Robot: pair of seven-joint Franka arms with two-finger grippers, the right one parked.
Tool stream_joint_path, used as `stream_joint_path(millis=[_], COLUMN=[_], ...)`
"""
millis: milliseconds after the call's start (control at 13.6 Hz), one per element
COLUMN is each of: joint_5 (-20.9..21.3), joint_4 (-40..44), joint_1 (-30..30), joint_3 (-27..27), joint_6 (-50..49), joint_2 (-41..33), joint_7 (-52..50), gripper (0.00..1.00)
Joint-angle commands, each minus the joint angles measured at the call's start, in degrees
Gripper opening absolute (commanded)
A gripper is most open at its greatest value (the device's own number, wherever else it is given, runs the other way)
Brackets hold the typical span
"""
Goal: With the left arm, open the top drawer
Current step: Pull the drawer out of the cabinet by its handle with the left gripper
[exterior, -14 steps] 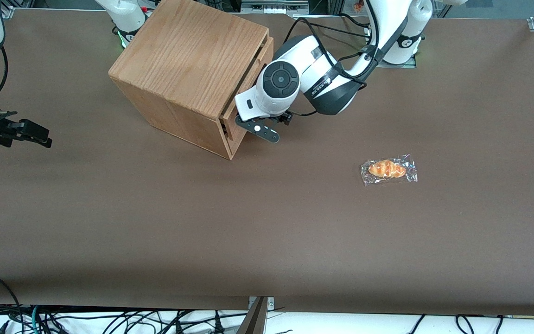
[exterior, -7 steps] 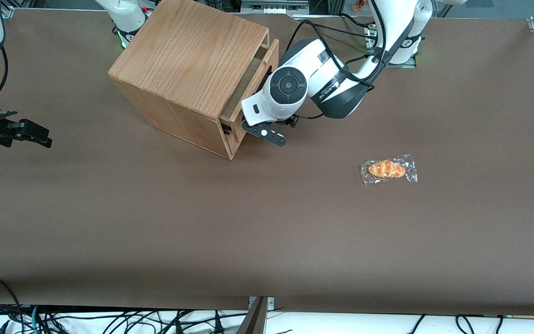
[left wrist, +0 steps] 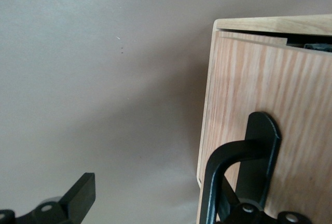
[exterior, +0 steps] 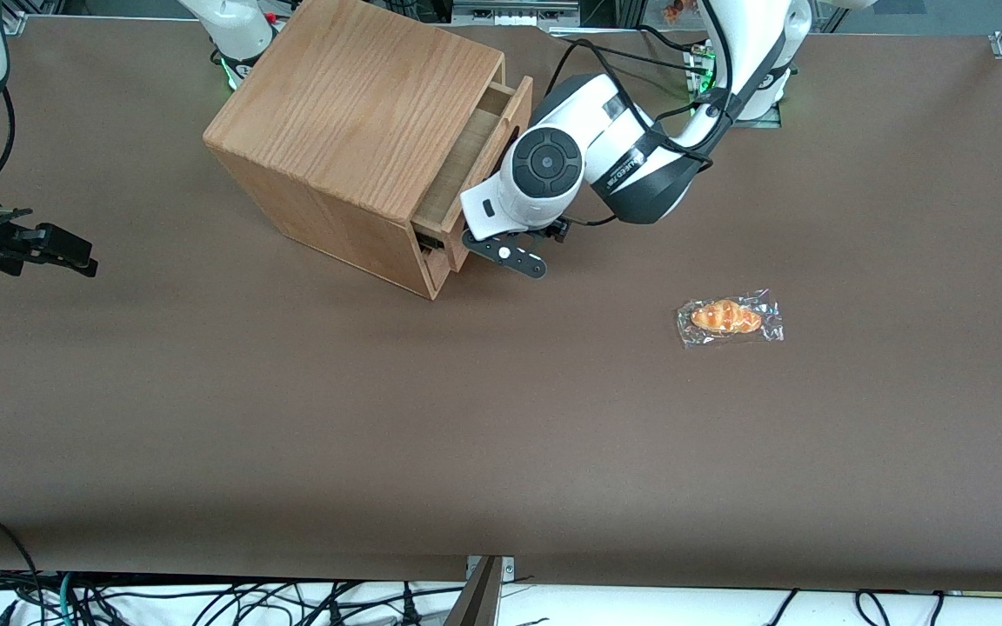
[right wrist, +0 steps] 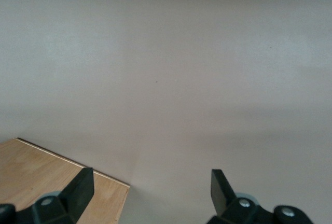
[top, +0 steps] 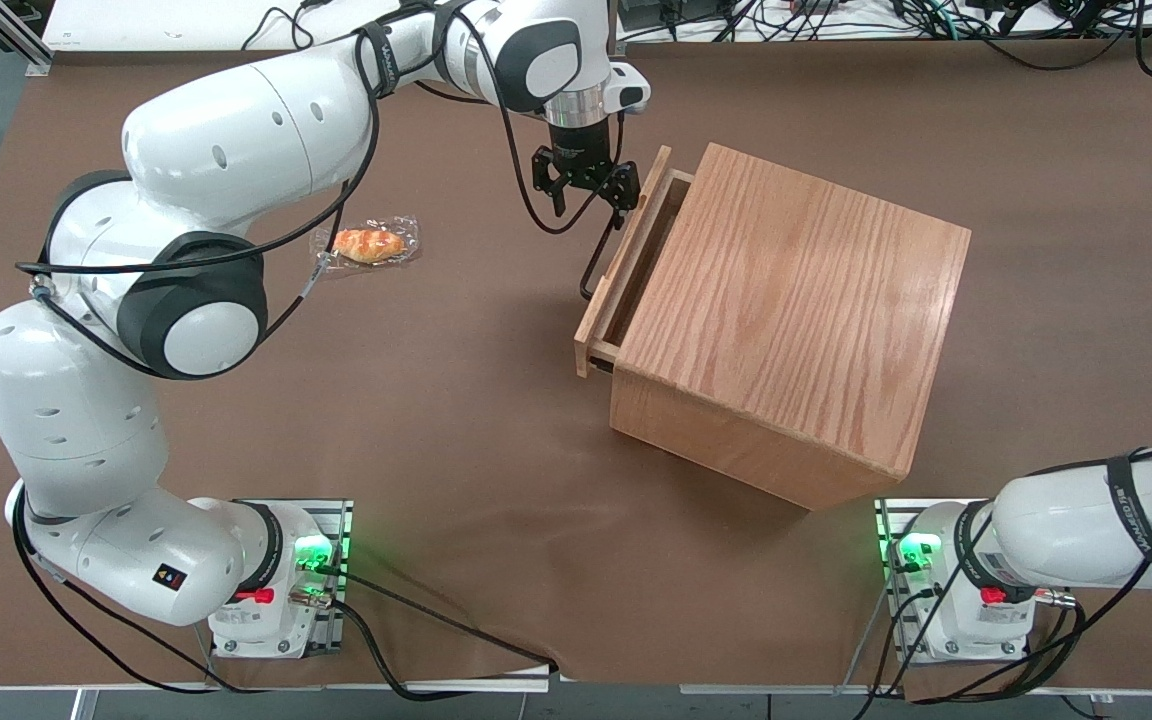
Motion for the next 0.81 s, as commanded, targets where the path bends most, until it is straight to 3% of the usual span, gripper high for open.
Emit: stream_joint_path(millis=[0, 738], joint_5=[1.7, 1.8], joint_4=[-2.0, -4.0], joint_1=[0.8, 3.7], joint_3=[0.2, 0.2], joint_6=[-0.3, -1.2], joint_2=[-1.9, -3.0], joint_7=[1.1, 1.5], gripper=[1.0, 1.0])
